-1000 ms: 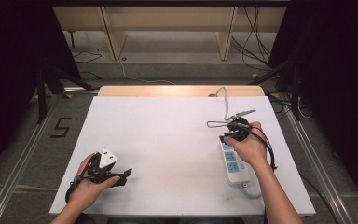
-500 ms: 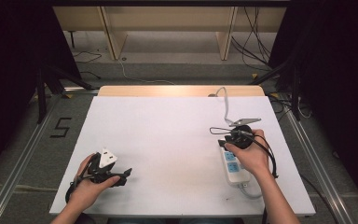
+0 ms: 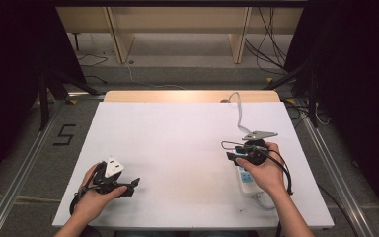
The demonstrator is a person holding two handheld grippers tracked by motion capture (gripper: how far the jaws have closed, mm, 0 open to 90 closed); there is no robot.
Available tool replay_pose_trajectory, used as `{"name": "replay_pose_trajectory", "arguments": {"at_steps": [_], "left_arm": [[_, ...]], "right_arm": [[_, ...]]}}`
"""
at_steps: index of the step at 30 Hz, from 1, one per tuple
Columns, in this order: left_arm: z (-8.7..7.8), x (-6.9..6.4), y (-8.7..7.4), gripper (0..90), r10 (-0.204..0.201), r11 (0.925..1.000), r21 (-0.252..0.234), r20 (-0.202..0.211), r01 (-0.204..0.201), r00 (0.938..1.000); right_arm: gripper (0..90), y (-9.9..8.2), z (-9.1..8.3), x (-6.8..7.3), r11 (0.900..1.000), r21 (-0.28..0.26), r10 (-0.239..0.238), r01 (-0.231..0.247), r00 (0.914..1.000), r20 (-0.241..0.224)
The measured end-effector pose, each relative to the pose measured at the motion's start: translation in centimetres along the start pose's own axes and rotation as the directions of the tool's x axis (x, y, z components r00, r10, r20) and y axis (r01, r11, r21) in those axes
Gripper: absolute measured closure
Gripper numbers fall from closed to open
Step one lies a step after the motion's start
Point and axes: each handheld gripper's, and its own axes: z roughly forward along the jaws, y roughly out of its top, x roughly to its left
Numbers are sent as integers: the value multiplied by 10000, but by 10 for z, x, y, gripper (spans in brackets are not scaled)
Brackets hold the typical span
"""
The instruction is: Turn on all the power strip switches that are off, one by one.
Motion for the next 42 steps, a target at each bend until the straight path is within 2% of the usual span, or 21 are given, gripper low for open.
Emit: {"name": "replay_pose_trajectory", "arguments": {"at_steps": [15, 22, 24, 42], "left_arm": [[-1, -1, 0, 152, 85, 10000, -1, -9, -85, 10000], [-1, -1, -1, 152, 107, 9999, -1, -30, -107, 9999], [-1, -1, -1, 152, 105, 9999, 21, -38, -105, 9999], [-1, -3, -1, 151, 214, 9998, 22, 61, -214, 9998]], "right_arm": [[443, -31, 1, 27, 9963, -519, -728, 690, 9945, -752], [394, -46, -6, 36, 9894, -1177, -952, 846, 9916, -876], [384, -50, -8, 37, 9873, -1261, -1076, 963, 9904, -863], [339, -76, -23, 33, 9813, -1785, -859, 713, 9935, -753]]}}
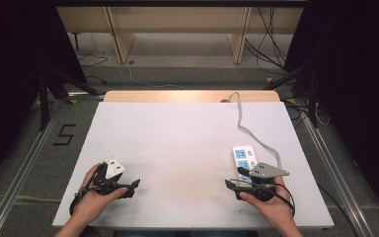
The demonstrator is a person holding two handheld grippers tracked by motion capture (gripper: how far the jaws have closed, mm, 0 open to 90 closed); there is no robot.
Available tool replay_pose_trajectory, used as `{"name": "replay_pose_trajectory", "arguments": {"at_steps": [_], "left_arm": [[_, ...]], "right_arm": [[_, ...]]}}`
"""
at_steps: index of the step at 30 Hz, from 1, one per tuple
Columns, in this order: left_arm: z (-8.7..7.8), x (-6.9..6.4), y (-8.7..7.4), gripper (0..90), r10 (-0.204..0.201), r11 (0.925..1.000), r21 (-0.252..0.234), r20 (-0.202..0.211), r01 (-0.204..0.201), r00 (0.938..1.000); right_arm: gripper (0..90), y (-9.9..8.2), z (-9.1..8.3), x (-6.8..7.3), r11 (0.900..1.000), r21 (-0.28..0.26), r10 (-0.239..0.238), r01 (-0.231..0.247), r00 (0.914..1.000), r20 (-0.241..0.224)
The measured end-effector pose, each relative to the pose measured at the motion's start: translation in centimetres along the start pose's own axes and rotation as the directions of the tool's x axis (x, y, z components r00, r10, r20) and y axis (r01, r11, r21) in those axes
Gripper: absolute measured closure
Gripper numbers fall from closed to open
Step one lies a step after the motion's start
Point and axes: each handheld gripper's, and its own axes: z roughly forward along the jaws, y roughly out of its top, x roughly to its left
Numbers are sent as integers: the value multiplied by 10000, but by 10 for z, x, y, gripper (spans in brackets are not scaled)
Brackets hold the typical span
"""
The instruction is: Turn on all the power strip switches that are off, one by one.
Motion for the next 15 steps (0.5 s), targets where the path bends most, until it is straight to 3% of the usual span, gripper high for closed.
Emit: {"name": "replay_pose_trajectory", "arguments": {"at_steps": [6, 15], "left_arm": [[0, 0, 0, 151, 171, 9998, 113, 37, -172, 9998], [2, 1, 0, 150, 33, 9999, 129, 48, -33, 10000]], "right_arm": [[338, -2, -2, -3, 9996, -249, 149, -149, 9999, 22], [341, -2, -3, -3, 9993, -319, 176, -173, 9998, 96]]}}
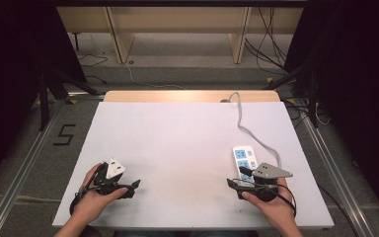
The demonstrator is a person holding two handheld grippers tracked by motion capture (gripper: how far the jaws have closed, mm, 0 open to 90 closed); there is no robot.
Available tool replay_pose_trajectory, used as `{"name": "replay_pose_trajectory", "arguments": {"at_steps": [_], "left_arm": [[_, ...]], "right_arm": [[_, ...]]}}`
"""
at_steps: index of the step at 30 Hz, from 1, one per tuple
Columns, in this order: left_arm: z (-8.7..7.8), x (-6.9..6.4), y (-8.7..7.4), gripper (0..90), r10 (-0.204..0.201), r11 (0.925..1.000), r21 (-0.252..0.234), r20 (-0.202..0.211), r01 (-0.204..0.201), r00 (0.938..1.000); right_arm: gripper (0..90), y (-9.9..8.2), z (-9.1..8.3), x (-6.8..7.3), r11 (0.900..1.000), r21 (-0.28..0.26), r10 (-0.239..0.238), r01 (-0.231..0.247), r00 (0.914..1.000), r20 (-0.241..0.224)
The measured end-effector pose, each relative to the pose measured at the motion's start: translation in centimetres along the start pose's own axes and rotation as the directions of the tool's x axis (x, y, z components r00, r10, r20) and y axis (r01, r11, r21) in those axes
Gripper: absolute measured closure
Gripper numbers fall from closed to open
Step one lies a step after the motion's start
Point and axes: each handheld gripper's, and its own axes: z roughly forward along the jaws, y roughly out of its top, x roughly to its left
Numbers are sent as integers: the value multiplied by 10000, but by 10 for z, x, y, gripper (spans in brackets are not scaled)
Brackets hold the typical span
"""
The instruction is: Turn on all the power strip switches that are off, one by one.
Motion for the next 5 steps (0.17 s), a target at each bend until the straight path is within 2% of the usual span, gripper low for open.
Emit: {"name": "replay_pose_trajectory", "arguments": {"at_steps": [5], "left_arm": [[4, 3, 0, 141, -77, 9999, 115, 36, 77, 10000]], "right_arm": [[342, 1, -1, 0, 9999, -108, 46, -46, 10000, 45]]}}
